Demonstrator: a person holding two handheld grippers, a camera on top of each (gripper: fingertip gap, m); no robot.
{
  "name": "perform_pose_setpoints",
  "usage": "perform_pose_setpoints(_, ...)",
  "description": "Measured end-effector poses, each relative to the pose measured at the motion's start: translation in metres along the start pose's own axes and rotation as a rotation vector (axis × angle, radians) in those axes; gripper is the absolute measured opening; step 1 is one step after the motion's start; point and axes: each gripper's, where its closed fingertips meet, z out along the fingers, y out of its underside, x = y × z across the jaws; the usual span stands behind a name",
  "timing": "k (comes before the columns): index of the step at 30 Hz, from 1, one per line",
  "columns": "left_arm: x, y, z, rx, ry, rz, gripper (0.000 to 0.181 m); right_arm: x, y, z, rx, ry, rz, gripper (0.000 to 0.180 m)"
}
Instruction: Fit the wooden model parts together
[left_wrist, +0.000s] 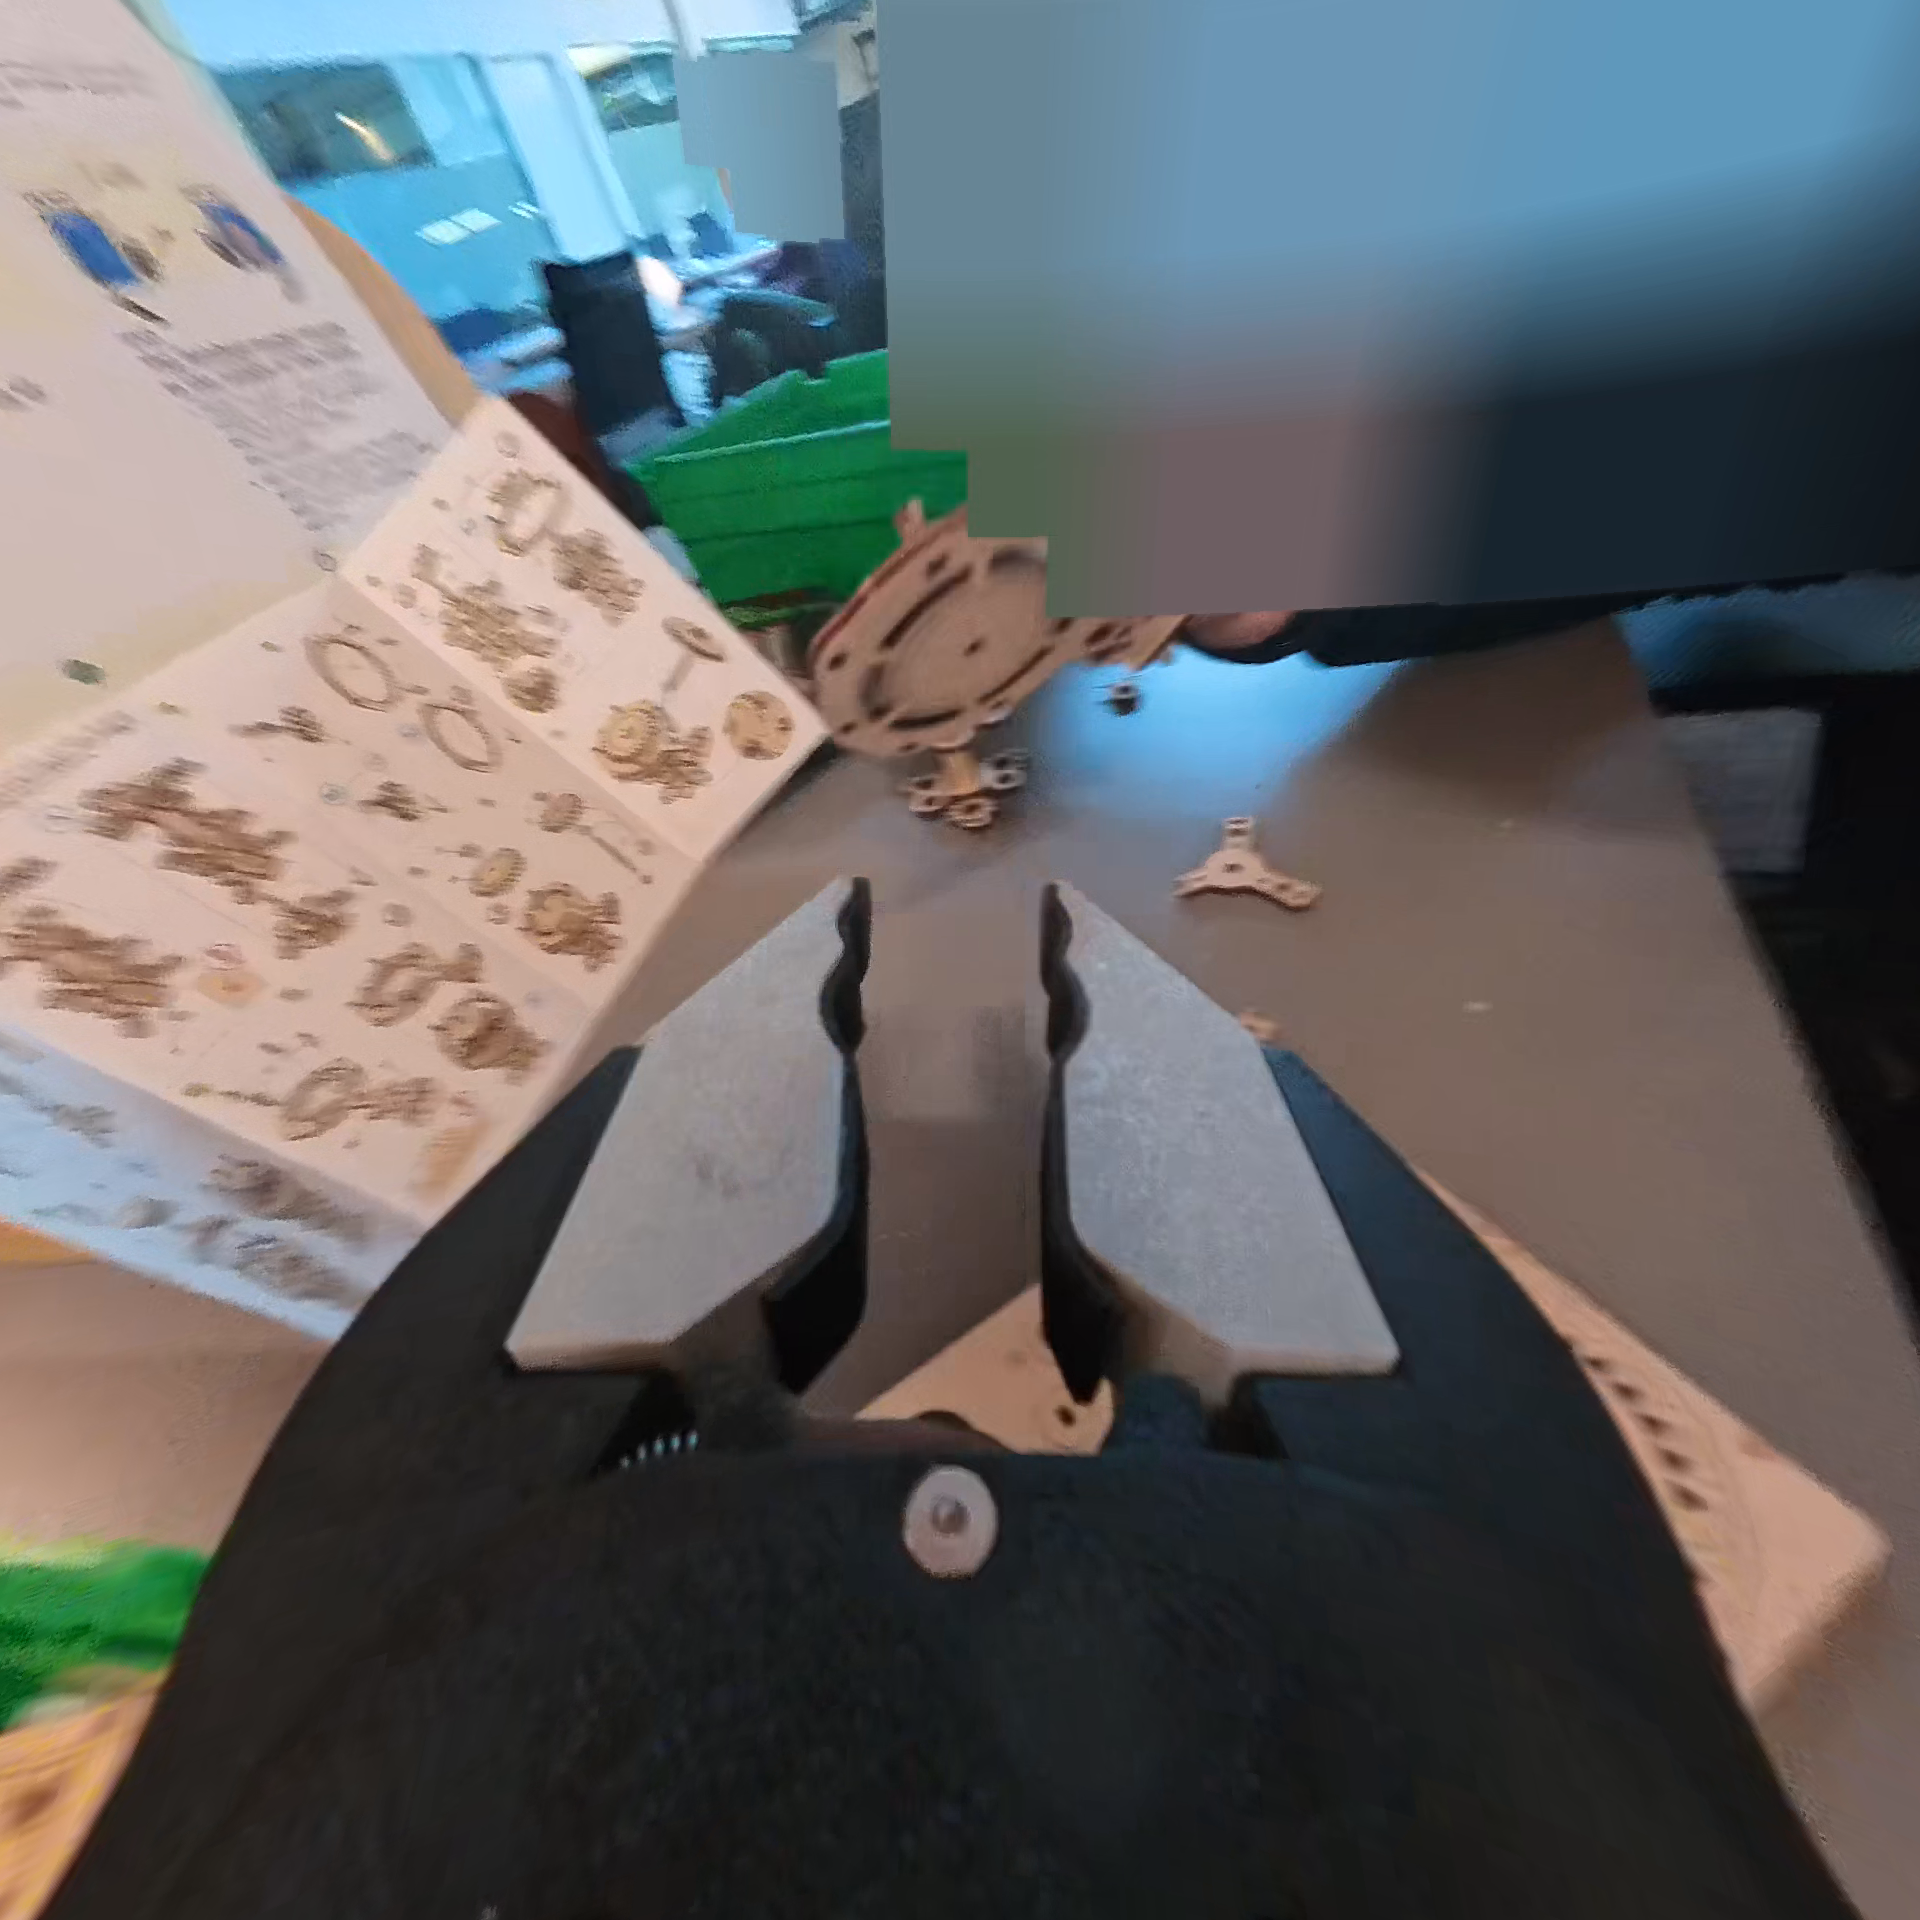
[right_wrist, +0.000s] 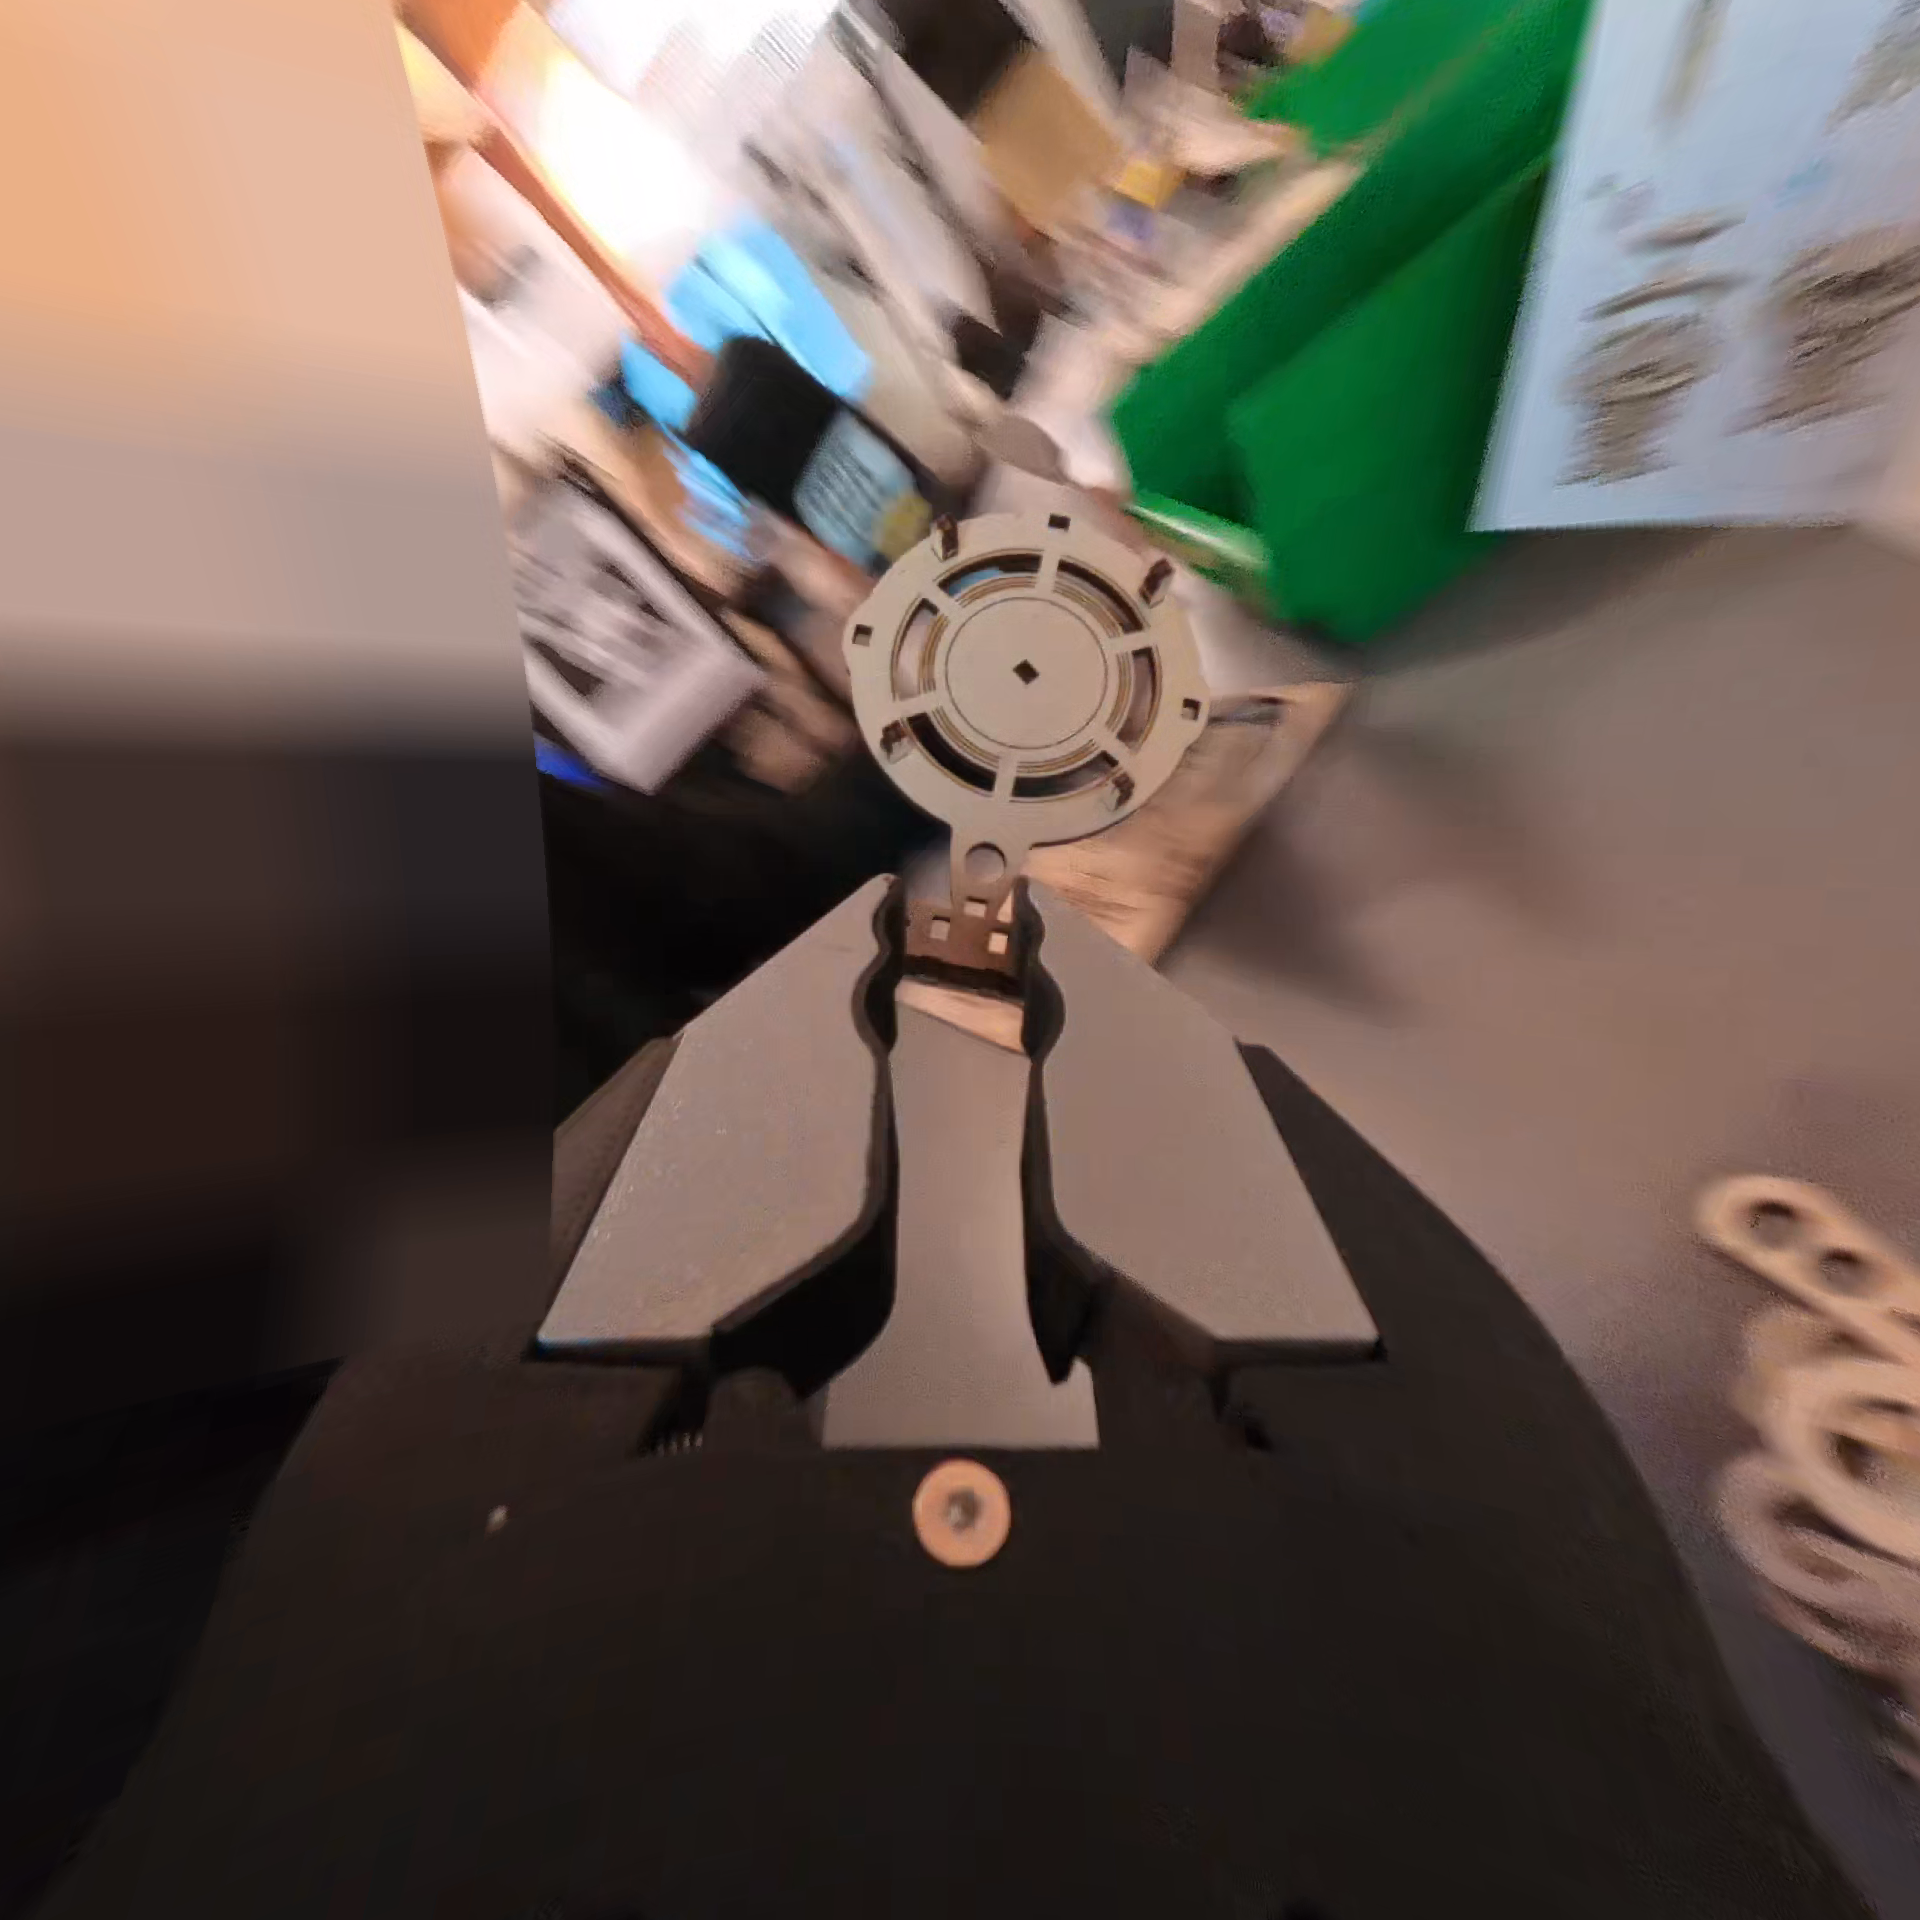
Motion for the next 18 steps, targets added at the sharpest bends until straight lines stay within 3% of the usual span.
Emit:
perform_pose_setpoints(6,0.006,-0.007,-0.003,0.052,0.113,-0.169,0.037,0.012,0.011,0.004,-0.144,0.374,-0.465,0.016)
perform_pose_setpoints(10,0.007,-0.003,-0.001,0.029,0.108,-0.141,0.037,0.014,0.011,0.004,-0.190,0.552,-0.725,0.016)
perform_pose_setpoints(18,0.014,0.005,0.004,-0.009,0.100,-0.042,0.037,0.017,0.020,0.011,-0.251,0.612,-0.834,0.016)
